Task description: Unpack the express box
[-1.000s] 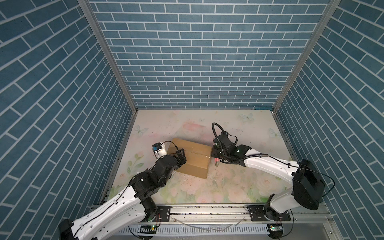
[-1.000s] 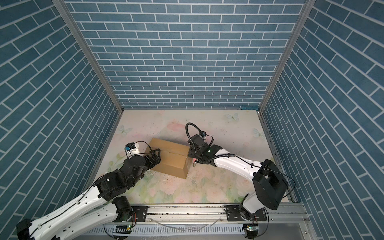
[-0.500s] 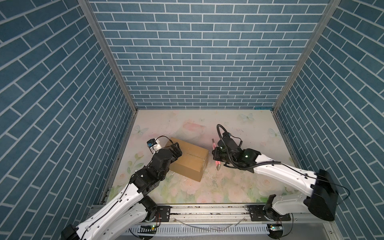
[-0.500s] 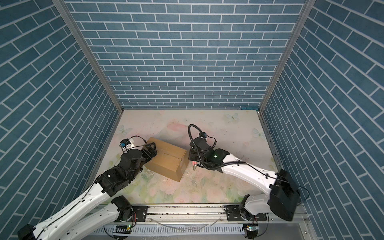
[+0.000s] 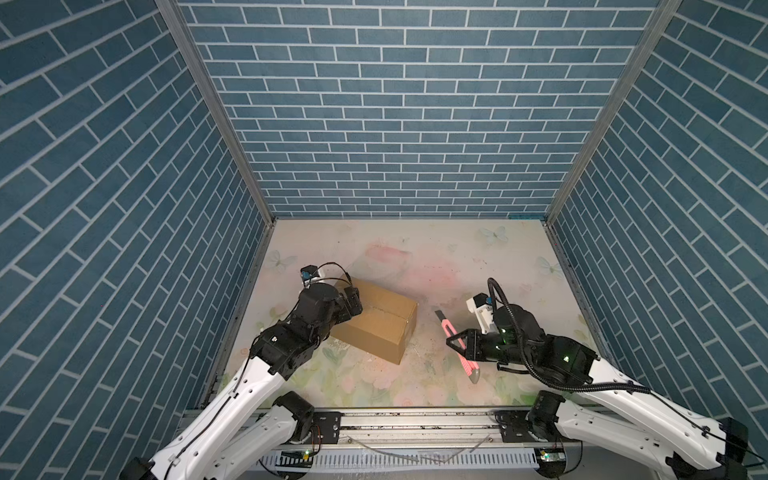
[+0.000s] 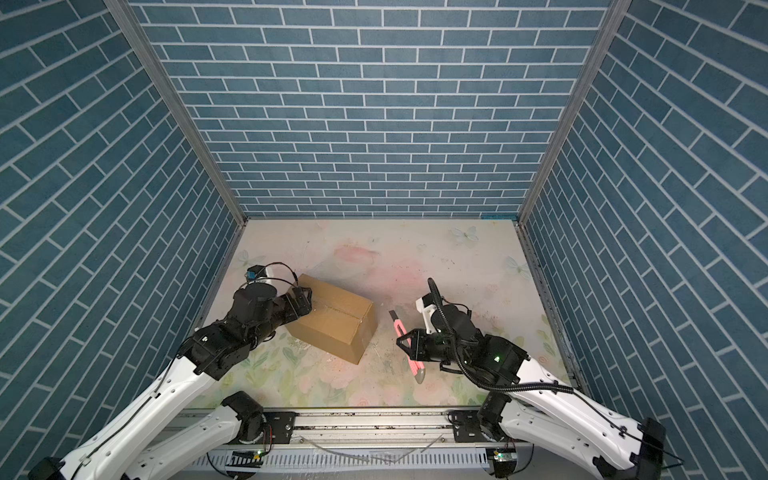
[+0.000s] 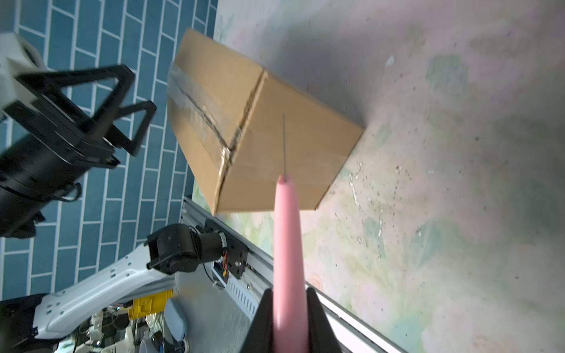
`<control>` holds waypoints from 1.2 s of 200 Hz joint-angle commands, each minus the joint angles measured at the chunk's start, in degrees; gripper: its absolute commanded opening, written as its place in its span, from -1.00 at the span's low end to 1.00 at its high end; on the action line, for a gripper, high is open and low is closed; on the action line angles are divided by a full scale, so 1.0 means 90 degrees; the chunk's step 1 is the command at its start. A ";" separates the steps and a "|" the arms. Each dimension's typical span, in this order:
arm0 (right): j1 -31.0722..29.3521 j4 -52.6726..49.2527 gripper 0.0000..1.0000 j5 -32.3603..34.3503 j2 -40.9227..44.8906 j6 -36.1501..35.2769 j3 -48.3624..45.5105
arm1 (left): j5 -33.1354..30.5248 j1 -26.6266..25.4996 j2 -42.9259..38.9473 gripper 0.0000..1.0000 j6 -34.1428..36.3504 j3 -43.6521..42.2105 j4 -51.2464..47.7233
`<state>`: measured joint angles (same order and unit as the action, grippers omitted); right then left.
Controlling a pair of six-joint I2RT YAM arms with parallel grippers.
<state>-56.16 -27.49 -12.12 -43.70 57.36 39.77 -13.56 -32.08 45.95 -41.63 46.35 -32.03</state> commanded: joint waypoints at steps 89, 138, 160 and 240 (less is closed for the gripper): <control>-0.0230 0.2312 -1.00 -0.0714 -0.0237 0.0838 -0.0717 | 0.0434 0.0409 -0.0166 0.99 0.0880 -0.0487 0.0359; -0.0235 0.2692 -1.00 -0.0743 -0.0458 0.0981 -0.0835 | 0.0534 0.0508 -0.0122 0.99 0.0900 -0.0618 0.0714; -0.0232 0.2819 -1.00 -0.0782 -0.0571 0.1021 -0.0910 | 0.0608 0.0566 -0.0112 0.99 0.0917 -0.0609 0.0794; -0.0228 0.3316 -1.00 -0.0897 -0.0827 0.1136 -0.1154 | 0.0685 0.0589 -0.0203 0.99 0.0844 -0.0638 0.0834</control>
<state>-57.98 -1.78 -19.03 -50.54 65.60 30.72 -7.77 -27.22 44.95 -34.13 41.41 -25.17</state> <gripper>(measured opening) 0.167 0.996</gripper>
